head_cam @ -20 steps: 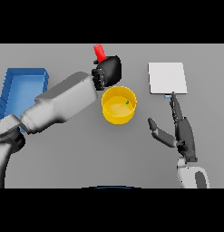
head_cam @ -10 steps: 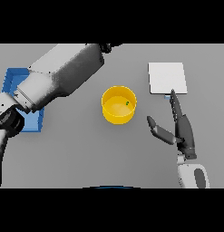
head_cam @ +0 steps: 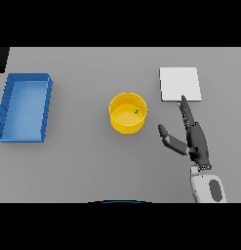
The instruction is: Pick up the red beaker and tilt it to pour out 1 green nut into yellow bowl. Pick up the yellow bowl and place it on the metallic measuring scale.
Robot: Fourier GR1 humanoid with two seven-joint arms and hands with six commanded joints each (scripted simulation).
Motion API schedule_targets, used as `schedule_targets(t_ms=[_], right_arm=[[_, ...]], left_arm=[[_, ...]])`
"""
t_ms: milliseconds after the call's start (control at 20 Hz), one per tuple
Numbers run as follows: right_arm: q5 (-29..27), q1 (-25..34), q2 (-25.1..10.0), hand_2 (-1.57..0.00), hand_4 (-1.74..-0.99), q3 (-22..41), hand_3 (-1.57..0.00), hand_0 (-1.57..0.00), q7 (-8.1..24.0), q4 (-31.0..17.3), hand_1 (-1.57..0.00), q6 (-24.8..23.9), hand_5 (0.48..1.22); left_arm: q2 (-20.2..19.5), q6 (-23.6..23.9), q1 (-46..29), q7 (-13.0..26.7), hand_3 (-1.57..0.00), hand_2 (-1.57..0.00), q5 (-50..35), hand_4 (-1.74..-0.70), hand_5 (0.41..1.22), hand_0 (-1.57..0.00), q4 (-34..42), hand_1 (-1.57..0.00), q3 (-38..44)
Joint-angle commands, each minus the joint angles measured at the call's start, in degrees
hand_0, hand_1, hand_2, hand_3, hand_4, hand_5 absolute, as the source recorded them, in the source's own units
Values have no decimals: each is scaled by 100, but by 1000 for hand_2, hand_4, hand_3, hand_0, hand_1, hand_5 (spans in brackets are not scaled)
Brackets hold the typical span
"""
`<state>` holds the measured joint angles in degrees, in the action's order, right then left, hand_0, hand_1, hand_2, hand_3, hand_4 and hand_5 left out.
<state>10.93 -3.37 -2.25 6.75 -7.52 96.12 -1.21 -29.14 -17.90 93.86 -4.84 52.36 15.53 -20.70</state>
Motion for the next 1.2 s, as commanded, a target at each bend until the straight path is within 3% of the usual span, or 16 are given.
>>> schedule_targets(t_ms=[0,200,250,350,550,650,900,1050,1150], right_arm=[[63,-7,-14,1,-1121,27,1,1,-94,-24,1,-16,588],[217,43,-103,1,-1132,83,1,1,32,-39,1,-22,614],[182,30,-117,1,-1132,88,1,1,15,4,1,17,621],[202,10,-126,1,-1142,104,1,1,-3,-54,1,35,628],[140,47,-128,1,-1133,85,1,1,-9,-75,1,65,655],[53,-26,-180,1,-1127,54,1,1,-133,-74,1,143,664],[144,-2,-217,1,-1166,86,1,1,-107,-24,1,114,676],[177,-47,-152,1,-1171,120,1,1,-214,-109,1,84,677],[152,-4,-182,1,-1161,89,1,1,-92,-75,1,91,671]], left_arm=[[-135,107,-124,54,-1530,-1571,-287,-1738,1221,-1571,-126,-1571,307],[-516,670,-885,610,-1554,-1571,-1285,-1740,1221,-1571,-318,-1571,1266],[-524,868,-1137,919,-1558,-1571,-1414,-1740,1221,-1571,-345,-1571,1369],[-538,1329,-1628,1127,-1562,-1571,-1765,-1740,1221,-1571,-224,-1571,1645],[-550,1803,-2435,1781,-1567,-1571,-2463,-1741,1221,-1571,90,-1571,2221],[-520,1928,-3017,1840,-1569,-1571,-2772,-1741,1221,-1571,528,-1571,2386],[-230,2147,-4727,2164,-1570,-1571,-3380,-1741,1221,-1571,2152,-1571,2527],[-50,2232,-5468,2535,-1571,-1571,-3600,-1741,1098,-1571,3155,-1571,2500],[-3,2304,-5852,2859,-1571,-1571,-3651,-1741,984,-1571,3659,-1571,2483]])
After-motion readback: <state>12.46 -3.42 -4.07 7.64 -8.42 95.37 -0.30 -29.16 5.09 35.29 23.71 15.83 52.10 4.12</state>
